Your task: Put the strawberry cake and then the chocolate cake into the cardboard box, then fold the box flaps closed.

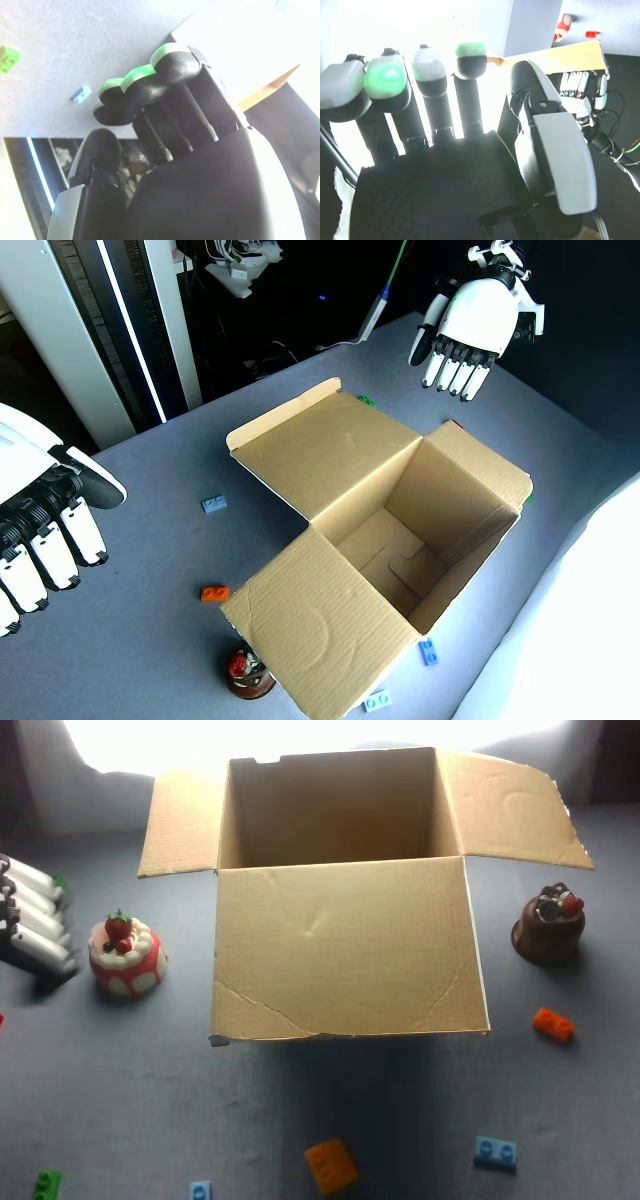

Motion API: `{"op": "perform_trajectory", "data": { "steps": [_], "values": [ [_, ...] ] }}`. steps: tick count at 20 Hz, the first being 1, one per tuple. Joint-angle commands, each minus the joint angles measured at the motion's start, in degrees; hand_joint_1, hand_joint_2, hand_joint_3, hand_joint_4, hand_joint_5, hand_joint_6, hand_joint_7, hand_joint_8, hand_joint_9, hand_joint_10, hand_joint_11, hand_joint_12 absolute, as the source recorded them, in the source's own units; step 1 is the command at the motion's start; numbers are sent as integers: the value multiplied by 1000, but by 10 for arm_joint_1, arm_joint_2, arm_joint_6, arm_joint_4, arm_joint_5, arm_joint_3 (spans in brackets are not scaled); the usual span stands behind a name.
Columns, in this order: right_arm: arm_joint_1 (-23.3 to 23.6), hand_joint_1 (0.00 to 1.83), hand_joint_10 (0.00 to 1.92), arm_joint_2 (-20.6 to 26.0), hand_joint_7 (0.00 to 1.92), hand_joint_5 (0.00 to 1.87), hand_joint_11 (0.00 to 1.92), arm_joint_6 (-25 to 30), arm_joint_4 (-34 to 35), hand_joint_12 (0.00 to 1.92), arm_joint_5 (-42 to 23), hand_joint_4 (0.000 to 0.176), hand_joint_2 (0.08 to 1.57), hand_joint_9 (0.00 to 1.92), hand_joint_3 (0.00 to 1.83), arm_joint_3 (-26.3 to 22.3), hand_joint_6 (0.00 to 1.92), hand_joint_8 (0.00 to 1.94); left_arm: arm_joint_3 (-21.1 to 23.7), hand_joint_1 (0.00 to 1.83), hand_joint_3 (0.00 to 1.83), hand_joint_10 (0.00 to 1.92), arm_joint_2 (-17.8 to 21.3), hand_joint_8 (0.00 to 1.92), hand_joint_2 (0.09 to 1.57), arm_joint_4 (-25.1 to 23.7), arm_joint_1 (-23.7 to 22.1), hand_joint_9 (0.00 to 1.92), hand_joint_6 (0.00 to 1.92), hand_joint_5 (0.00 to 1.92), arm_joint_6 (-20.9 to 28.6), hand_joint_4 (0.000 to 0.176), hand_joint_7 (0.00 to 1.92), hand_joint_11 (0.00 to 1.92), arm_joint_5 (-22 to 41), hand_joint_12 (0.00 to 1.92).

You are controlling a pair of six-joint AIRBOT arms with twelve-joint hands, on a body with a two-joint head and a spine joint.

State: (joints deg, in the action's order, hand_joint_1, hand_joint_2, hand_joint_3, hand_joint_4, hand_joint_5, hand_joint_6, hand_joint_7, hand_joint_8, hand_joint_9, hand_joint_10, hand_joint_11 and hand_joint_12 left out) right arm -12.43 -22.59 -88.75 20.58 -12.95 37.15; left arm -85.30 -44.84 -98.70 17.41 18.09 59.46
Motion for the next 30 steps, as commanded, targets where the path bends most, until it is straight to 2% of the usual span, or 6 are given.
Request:
{"op": "perform_trajectory", "data": {
  "steps": [1, 11, 14, 16, 19, 30],
  "values": [
    [5, 354, 21, 7, 110, 58, 0, -4, -2, 319, -61, 0, 1054, 95, 29, 0, 7, 3, -3, 494, 10, 18, 2, 1, 1057, 46, -2, 86, 11, 75, 0, 36, 39, 0, 8, 411],
    [4, 499, 2, 7, 94, 24, 0, -7, -2, 273, -62, 0, 1010, 87, 0, 0, 3, 1, -7, 572, 0, 0, 2, 0, 1004, 26, 6, 3, 0, 0, -9, 25, 0, 0, 11, 225],
    [4, 552, 0, 7, 69, 0, 0, -8, -2, 180, -62, 0, 1028, 55, 7, 0, 0, 0, -5, 1007, 0, 0, 1, 0, 977, 18, 12, 1, 0, 1, -9, 26, 1, 0, 11, 100],
    [4, 737, 1, 7, 56, 0, 0, -8, -2, 172, -62, 5, 1027, 57, 3, 0, 0, 2, -5, 1099, 0, 0, -1, 0, 935, 16, 13, 0, 0, 0, -6, 37, 0, 3, 11, 5],
    [3, 917, 3, 7, 55, 0, 0, -8, -2, 257, -62, 6, 1001, 72, 0, 0, 0, 1, -2, 1137, 0, 0, -5, 0, 932, 5, 13, 0, 0, 1, 7, 54, 0, 0, 15, 0],
    [3, 1058, 7, 7, 27, 0, 0, -8, -2, 153, -65, 22, 1009, 45, 2, 0, 0, 4, -54, 1142, 0, 0, -66, 0, 929, -4, -35, 0, 0, 0, 92, 60, 0, 31, 7, 18]
  ]
}}
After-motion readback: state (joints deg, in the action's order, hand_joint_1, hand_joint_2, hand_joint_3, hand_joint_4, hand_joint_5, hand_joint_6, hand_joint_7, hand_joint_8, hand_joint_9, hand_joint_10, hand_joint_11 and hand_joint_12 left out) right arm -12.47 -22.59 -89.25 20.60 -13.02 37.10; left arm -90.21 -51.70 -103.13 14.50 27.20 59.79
